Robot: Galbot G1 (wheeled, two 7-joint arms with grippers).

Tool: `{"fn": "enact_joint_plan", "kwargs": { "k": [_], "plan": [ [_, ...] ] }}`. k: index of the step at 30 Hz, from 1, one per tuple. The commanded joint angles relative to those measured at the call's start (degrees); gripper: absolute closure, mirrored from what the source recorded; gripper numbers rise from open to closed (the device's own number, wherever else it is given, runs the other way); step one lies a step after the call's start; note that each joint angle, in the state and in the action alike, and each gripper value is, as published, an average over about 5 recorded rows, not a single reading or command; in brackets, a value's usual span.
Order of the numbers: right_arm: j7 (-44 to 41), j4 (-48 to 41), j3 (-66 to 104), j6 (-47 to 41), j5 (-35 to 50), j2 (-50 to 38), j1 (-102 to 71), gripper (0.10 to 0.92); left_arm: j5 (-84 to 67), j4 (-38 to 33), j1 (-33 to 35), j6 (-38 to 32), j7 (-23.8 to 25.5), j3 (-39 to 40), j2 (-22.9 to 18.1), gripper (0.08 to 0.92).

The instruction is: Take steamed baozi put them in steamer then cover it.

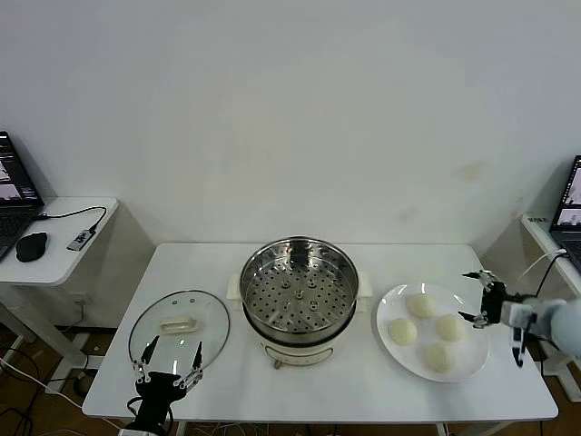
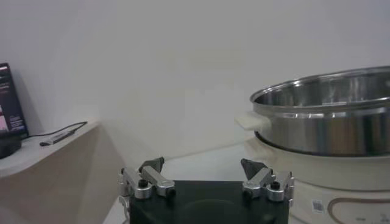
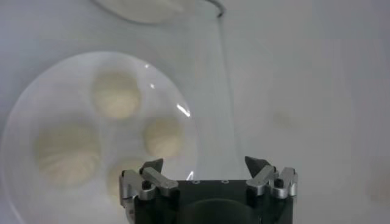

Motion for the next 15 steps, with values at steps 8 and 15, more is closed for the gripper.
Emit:
{"fn": "enact_joint_plan", "kwargs": {
  "k": [8, 15],
  "plan": [
    [-11.03, -19.12, -46.79, 0.01, 0.65, 3.04, 40.55, 0.203, 1.43, 0.01, -0.31, 0.42, -0.52, -1.13, -0.24, 0.177],
    [-10.25, -22.09, -50.09, -1.91, 1.57, 7.24, 40.94, 0.203, 1.52, 0.24, -0.46, 0.15, -0.51, -1.57, -0.14, 0.177]
  ]
}}
